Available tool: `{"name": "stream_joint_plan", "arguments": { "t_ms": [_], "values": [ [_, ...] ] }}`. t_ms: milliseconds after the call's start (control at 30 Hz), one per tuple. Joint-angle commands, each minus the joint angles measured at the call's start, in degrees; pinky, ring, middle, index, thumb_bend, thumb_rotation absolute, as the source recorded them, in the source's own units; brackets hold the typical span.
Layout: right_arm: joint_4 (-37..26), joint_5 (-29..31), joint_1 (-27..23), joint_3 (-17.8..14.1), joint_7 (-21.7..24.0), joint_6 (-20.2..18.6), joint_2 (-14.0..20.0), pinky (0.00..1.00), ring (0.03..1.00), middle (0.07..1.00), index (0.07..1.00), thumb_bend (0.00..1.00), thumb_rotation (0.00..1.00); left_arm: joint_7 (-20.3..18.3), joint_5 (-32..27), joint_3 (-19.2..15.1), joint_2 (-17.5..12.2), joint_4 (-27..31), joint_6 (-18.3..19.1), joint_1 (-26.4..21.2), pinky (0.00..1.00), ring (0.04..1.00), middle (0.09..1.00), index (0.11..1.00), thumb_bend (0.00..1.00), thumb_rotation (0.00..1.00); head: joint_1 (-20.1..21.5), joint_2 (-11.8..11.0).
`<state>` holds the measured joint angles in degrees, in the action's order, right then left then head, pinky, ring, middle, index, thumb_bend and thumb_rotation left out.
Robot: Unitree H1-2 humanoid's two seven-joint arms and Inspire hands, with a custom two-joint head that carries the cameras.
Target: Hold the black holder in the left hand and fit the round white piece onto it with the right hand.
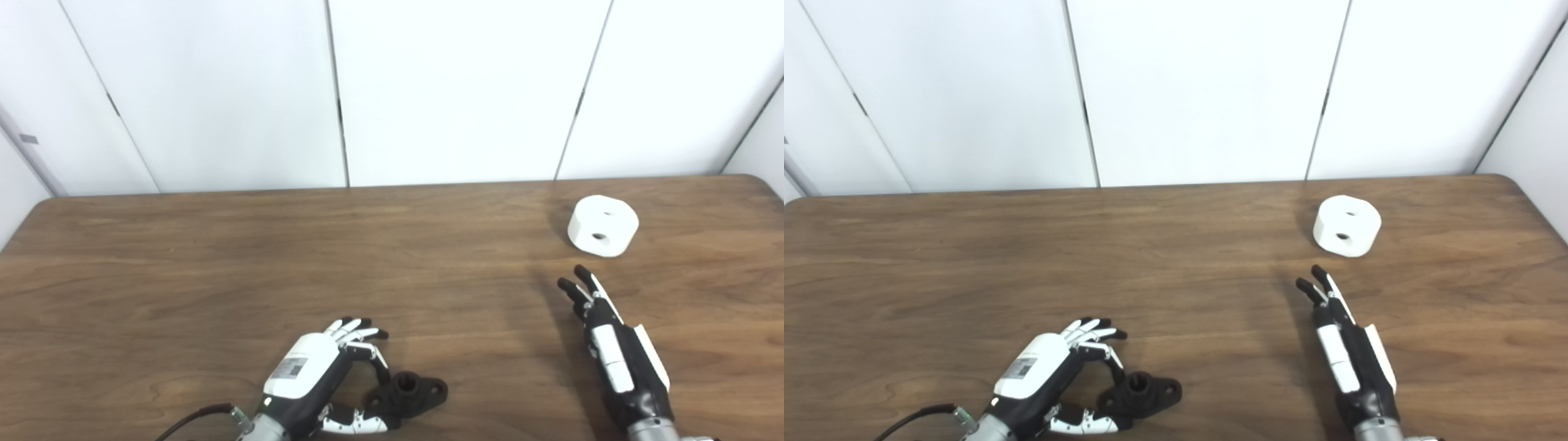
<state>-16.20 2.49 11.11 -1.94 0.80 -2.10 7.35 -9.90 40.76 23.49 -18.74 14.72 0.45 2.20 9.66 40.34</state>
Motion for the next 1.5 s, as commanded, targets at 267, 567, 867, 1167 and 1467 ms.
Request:
{"name": "stream_joint_plan", "arguments": {
  "t_ms": [267, 567, 867, 1167, 1467],
  "values": [
    [-8.1, -6.1, -0.8, -0.7, -4.0, -4.0, -1.5, 0.99, 0.943, 0.901, 0.949, 0.61, 0.49, -3.8, 0.8, -1.6, -3.0, -0.1, 1.6, 1.7, 0.95, 0.922, 0.842, 0.49, 0.51, 0.06, 3.0, 0.9],
    [-11.8, -21.5, -6.9, -2.0, -4.5, -11.9, 4.0, 0.96, 0.921, 0.885, 0.932, 0.68, 0.41, -5.0, -0.1, -3.1, -3.5, 0.4, 0.5, 2.3, 0.93, 0.902, 0.818, 0.489, 0.51, 0.06, 4.8, 1.7],
    [-12.9, -34.0, -16.0, -1.0, 2.2, -23.1, 13.0, 0.91, 0.948, 0.906, 0.893, 0.8, 0.38, -5.7, -0.2, -3.3, -3.3, 0.7, 0.8, 2.4, 0.92, 0.909, 0.821, 0.489, 0.51, 0.06, 5.4, 1.6],
    [-5.4, -36.2, -26.0, -1.8, 5.9, -24.2, 19.2, 0.92, 0.982, 0.852, 0.892, 0.83, 0.33, -6.7, -0.3, -3.6, -2.7, 1.5, 1.3, 2.7, 0.91, 0.907, 0.822, 0.489, 0.51, 0.06, 5.5, 1.7],
    [4.1, -39.3, -34.4, 0.0, 13.2, -24.7, 24.5, 0.87, 0.997, 0.841, 0.829, 0.89, 0.28, -7.5, -0.4, -3.5, -2.3, 2.5, 1.4, 3.0, 0.9, 0.902, 0.821, 0.489, 0.51, 0.06, 5.2, 2.5]
  ]
}}
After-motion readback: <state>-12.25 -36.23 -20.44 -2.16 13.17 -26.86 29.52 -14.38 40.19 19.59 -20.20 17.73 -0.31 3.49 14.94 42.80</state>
